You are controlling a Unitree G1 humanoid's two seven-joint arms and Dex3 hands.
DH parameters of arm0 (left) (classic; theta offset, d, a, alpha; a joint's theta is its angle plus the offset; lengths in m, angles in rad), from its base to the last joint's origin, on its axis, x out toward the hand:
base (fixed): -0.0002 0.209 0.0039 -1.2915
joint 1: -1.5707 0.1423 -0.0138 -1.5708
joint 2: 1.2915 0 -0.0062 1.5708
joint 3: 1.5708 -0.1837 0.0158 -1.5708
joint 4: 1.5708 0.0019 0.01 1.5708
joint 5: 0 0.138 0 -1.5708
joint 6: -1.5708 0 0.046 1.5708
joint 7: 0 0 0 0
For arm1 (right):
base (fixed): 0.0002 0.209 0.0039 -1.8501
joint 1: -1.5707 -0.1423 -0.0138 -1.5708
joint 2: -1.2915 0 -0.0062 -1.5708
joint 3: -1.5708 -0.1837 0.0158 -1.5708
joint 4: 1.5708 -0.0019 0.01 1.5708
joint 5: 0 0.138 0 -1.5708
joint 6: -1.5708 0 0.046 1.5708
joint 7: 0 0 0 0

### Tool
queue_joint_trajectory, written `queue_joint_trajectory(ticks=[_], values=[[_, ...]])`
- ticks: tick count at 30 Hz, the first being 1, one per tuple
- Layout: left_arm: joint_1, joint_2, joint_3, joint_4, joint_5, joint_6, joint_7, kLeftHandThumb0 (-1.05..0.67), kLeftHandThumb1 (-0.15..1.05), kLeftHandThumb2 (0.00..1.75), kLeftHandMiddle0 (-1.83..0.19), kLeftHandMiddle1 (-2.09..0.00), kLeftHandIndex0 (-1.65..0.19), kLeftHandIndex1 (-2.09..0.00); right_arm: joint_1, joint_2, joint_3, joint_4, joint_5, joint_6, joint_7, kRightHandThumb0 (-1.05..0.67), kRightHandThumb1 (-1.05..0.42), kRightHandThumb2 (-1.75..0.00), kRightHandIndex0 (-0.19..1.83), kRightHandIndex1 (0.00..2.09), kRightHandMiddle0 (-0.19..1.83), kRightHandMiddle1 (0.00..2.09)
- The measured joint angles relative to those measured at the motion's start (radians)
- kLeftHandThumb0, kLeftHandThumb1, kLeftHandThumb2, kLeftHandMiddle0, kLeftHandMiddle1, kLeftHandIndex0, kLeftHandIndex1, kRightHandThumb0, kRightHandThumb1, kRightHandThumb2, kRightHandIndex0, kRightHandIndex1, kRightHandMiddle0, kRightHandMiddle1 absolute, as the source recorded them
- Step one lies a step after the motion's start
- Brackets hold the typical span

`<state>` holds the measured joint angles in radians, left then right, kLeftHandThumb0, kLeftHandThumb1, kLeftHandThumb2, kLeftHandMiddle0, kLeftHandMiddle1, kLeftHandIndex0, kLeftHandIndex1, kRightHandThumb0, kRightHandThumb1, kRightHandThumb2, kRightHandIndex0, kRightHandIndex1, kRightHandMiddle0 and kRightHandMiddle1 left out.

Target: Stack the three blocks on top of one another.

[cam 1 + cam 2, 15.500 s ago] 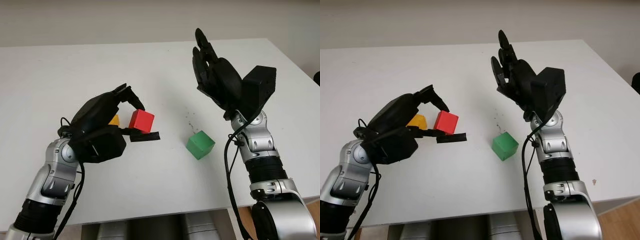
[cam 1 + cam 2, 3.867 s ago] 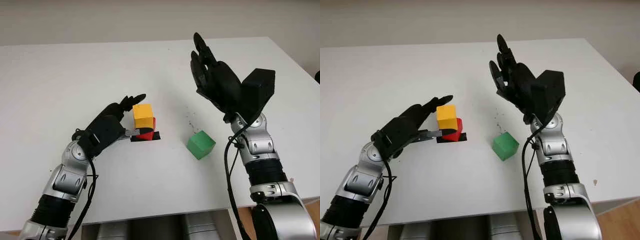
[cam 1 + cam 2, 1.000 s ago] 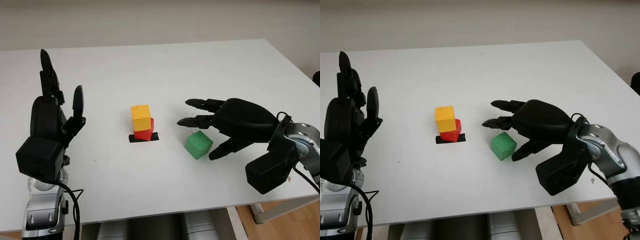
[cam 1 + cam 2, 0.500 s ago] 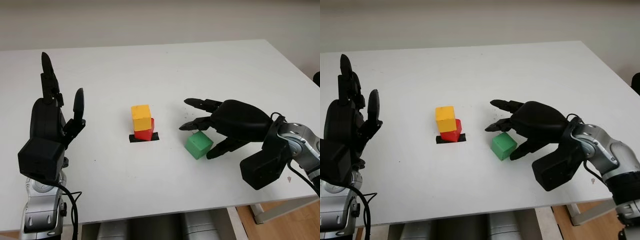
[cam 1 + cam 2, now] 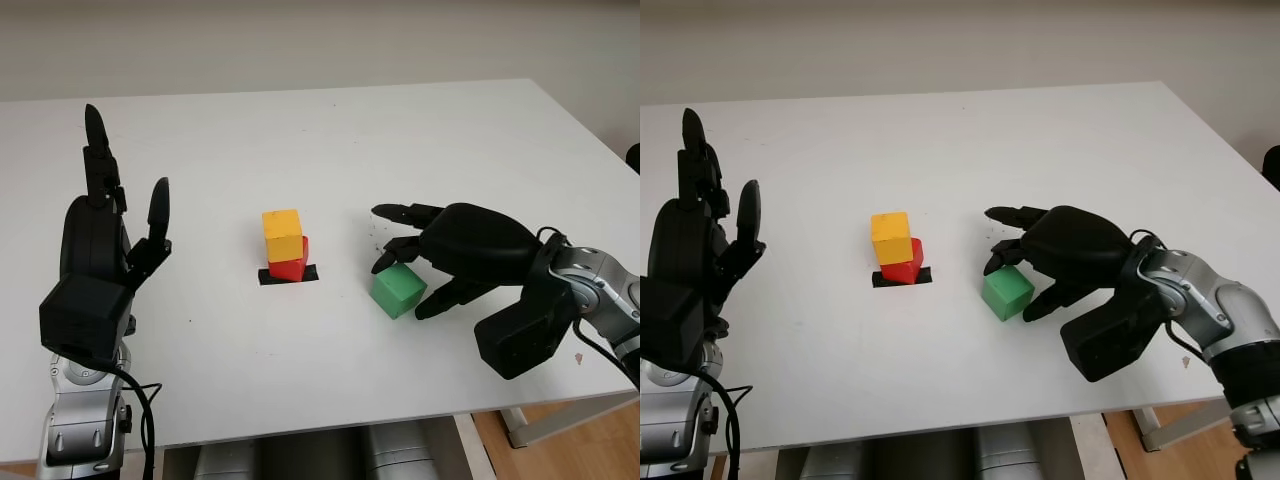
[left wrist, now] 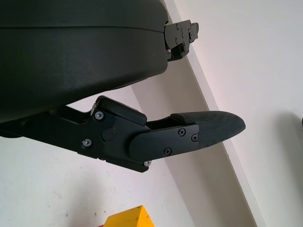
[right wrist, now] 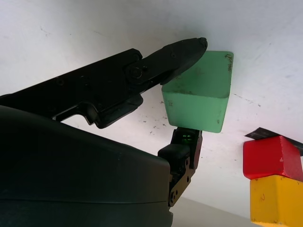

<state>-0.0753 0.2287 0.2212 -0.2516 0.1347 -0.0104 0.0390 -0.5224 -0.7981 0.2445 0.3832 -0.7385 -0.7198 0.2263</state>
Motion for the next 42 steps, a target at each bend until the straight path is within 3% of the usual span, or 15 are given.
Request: queue_joint_trajectory(ticks=[10,26,34,42], values=[[0.005,0.004,-0.001,0.000,0.005,0.000,-0.003,-0.79,1.05,0.61,0.19,0.00,0.19,0.00,-0.008,0.001,0.005,0.068,-0.003,-0.055,-0.107,-0.47,-0.95,-0.06,0.37,0.09,0.45,1.39],[0.015,0.002,-0.002,0.000,-0.004,0.001,-0.005,-0.73,1.05,0.56,0.19,0.00,0.19,0.00,-0.011,0.086,-0.002,0.193,0.281,-0.075,-0.032,-0.49,-0.95,-0.06,0.42,0.09,0.44,1.52],[0.026,-0.001,-0.005,0.000,-0.016,0.001,-0.008,-0.72,1.05,0.58,0.19,0.00,0.19,0.00,-0.010,0.153,-0.046,0.179,0.549,0.091,0.188,-0.46,-0.96,-0.06,0.34,0.04,0.36,1.57],[0.029,-0.003,-0.012,0.000,-0.016,-0.001,-0.006,-0.72,1.05,0.61,0.19,0.00,0.19,0.00,-0.024,0.208,-0.093,0.159,0.629,0.197,0.248,-0.53,-0.95,-0.05,0.33,0.04,0.40,1.60]])
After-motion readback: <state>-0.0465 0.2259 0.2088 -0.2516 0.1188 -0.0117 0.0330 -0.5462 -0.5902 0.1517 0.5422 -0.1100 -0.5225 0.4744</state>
